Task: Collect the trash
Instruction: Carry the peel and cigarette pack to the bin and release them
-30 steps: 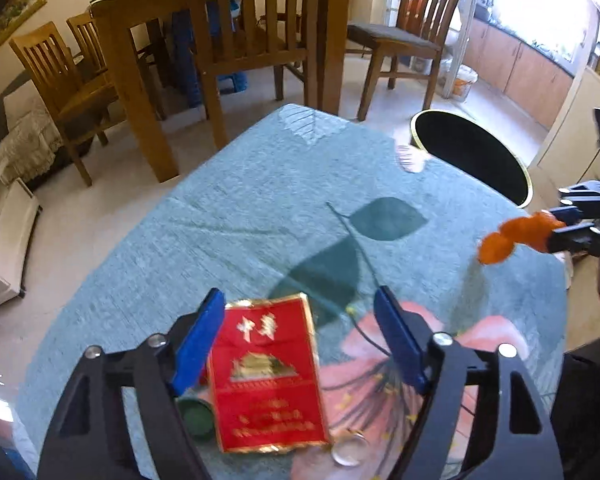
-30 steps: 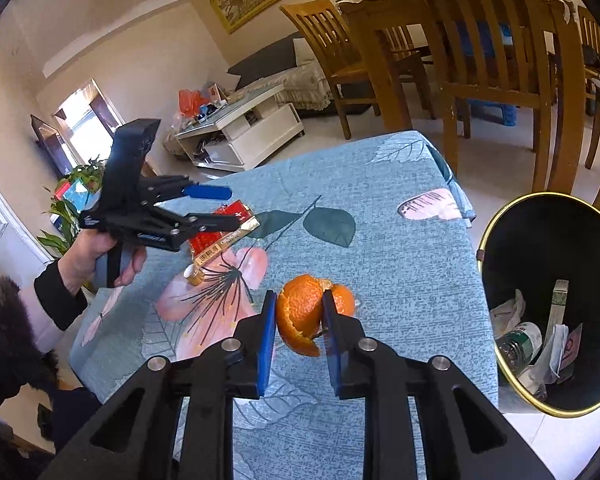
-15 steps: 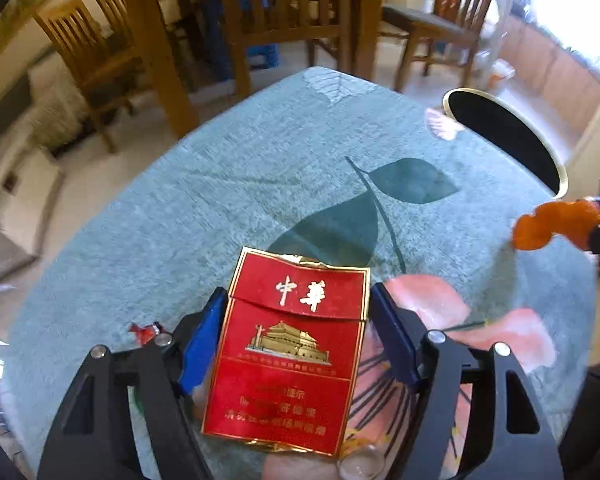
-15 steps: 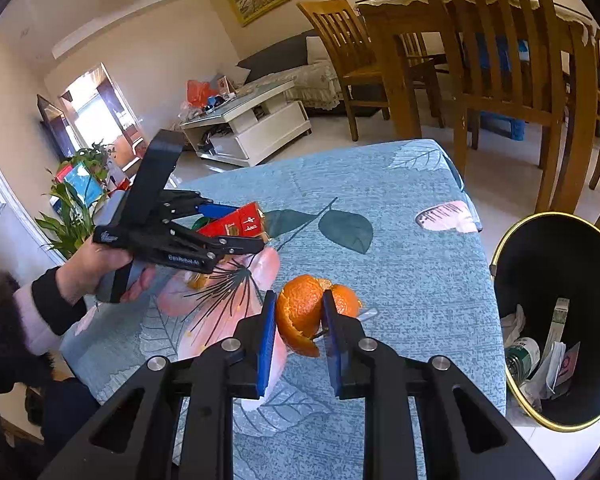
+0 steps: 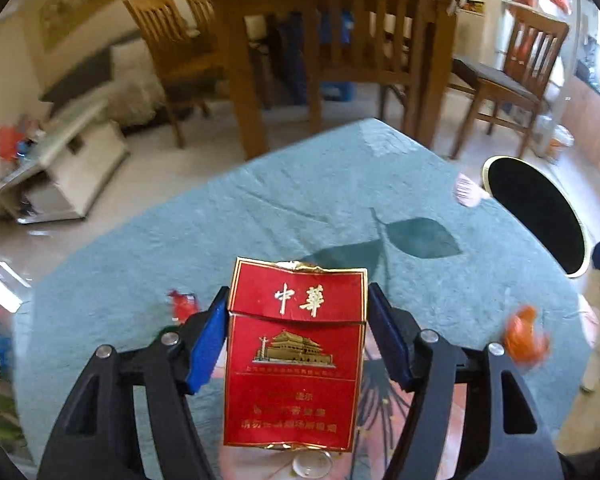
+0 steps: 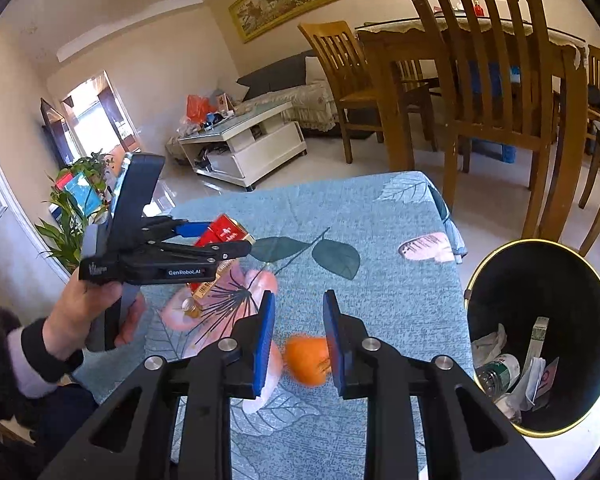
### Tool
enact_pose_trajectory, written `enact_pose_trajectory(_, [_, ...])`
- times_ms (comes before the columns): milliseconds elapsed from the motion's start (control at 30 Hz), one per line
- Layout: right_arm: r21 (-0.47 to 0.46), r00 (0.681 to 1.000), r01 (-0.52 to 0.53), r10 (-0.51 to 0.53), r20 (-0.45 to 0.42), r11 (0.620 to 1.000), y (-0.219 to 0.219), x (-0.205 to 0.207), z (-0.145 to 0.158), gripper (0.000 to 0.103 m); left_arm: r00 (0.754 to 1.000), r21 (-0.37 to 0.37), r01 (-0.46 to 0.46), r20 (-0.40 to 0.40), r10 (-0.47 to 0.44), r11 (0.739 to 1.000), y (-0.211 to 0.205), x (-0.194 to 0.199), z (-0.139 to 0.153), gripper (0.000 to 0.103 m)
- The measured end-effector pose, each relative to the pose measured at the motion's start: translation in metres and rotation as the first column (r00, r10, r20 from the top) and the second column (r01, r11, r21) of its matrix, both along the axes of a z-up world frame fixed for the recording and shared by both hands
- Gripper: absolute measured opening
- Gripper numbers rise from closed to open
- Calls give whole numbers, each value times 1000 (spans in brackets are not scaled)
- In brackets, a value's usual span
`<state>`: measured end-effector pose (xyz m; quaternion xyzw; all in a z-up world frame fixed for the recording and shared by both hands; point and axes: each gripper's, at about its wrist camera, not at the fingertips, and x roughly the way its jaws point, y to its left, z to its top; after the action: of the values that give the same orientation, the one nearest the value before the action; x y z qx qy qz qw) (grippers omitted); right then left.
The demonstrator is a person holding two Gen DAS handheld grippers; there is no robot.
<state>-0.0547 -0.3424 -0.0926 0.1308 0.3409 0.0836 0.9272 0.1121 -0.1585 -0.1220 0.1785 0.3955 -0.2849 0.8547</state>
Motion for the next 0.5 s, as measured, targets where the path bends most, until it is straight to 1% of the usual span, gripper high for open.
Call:
enact_pose_trajectory(33, [-13,1000,-1,1,0,1000,2,0,1,26,1000,-4,-17,-6,17,1000,2,-1,-2,67])
enact_pose_trajectory(100, [-64,1000,-10,10,-9,998,7,3,2,26,999,11,-47,-6,47,999,6,-5,-6,67])
enact_pose_trajectory(133, [-83,1000,-18,16,-27,996,10,6,-1,26,998,5,-57,-14,57,998,9,-5,-7,67])
enact_pose_trajectory(200, [-84,997,-43,37,-69,996,15,10,-10,26,998,-1,-50,-28,50,999,11,-8,-7,67])
enact_pose_trajectory(267, [-129,991,-77,61,-121,989,25,14,-23,37,999,10,-39,-24,39,999,13,-10,-7,67])
enact_pose_trajectory(333, [-155,986,-82,58,-155,984,28,19,-35,78,999,9,-36,-25,36,999,10,-12,-8,67])
enact_pose_trajectory(400, [-159,982,-60,30,-188,985,25,26,-46,91,999,0,-31,-32,31,1000,10,-12,-8,67])
enact_pose_trajectory(433, [-180,981,-41,5,-194,983,25,27,-49,94,999,1,-25,-29,25,1000,10,-12,-8,67])
enact_pose_trajectory(467, [-173,980,-37,2,-200,984,25,28,-51,94,999,2,-23,-26,23,1000,9,-13,-9,67])
enact_pose_trajectory(500, [-138,979,-47,18,-205,989,26,29,-51,94,999,1,-23,-28,23,1000,10,-12,-10,67])
